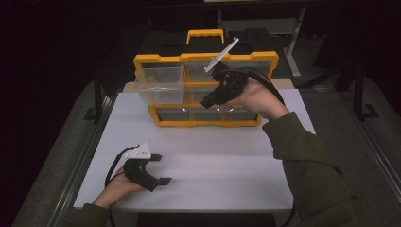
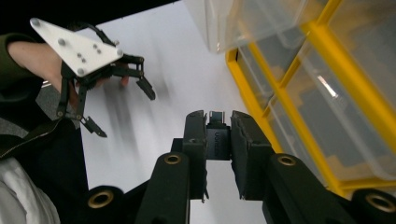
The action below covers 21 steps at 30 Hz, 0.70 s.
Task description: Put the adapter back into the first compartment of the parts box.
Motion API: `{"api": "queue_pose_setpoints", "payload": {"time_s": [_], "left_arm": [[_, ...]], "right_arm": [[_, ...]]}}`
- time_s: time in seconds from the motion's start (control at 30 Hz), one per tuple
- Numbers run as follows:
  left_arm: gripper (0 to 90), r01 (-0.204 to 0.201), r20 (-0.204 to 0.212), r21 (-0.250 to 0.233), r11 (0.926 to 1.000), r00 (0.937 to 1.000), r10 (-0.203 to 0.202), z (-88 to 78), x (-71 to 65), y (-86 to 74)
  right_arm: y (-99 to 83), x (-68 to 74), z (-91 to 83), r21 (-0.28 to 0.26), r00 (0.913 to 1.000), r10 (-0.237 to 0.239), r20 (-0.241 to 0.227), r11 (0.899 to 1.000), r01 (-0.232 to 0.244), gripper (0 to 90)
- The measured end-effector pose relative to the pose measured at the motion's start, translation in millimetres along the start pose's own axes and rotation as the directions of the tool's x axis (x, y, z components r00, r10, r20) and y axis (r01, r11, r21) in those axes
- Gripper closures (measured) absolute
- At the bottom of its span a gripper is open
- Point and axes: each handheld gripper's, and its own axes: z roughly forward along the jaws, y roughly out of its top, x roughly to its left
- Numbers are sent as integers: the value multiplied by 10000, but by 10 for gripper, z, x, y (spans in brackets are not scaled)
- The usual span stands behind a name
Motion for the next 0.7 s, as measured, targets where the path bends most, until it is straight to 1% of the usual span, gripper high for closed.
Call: {"api": "queue_pose_setpoints", "payload": {"time_s": [0.13, 0.17, 0.2, 0.27, 0.33, 0.4, 0.53, 0.6, 0.63, 0.7], "left_arm": [[0, 23, 13, -19, 10000, 10000, -23, -6, -4, 0], [0, 4, 23, -11, 10000, 10000, -4, -8, -3, 2], [0, 4, 23, -15, 10000, 10000, -4, -8, -4, 2], [0, -1, 26, -10, 10000, 10000, 1, -6, -5, 3], [0, -9, 26, -10, 10000, 10000, 9, -4, -5, 4], [0, -11, 22, -14, 10000, 10000, 11, -5, -4, 4], [0, 9, 1, -18, 10000, 10000, -9, -5, -1, 3], [0, 12, 1, -17, 10000, 10000, -12, -3, 4, 3], [0, 29, -2, -33, 10000, 10000, -29, -3, 6, 3], [0, 50, -5, -52, 10000, 10000, -50, -3, 7, 4]], "right_arm": [[131, -16, -83, -85, 10000, 0, -55, 10000, 0, 753], [131, -16, -83, -85, 10000, 0, -55, 10000, 0, 753], [183, -25, -125, -142, 10000, -50, -8, 9999, 50, 754], [210, -27, -149, -159, 10000, -56, 14, 9999, 56, 753], [297, -36, -235, -264, 9998, -117, 156, 9996, 121, 753], [316, -40, -256, -301, 9997, -137, 184, 9994, 143, 753], [413, -58, -327, -363, 9996, -160, 247, 9992, 169, 754], [461, -66, -346, -367, 9995, -134, 273, 9992, 144, 754], [510, -79, -359, -434, 9995, -193, 266, 9988, 205, 753], [536, -87, -364, -505, 9995, -217, 250, 9985, 230, 753]]}}
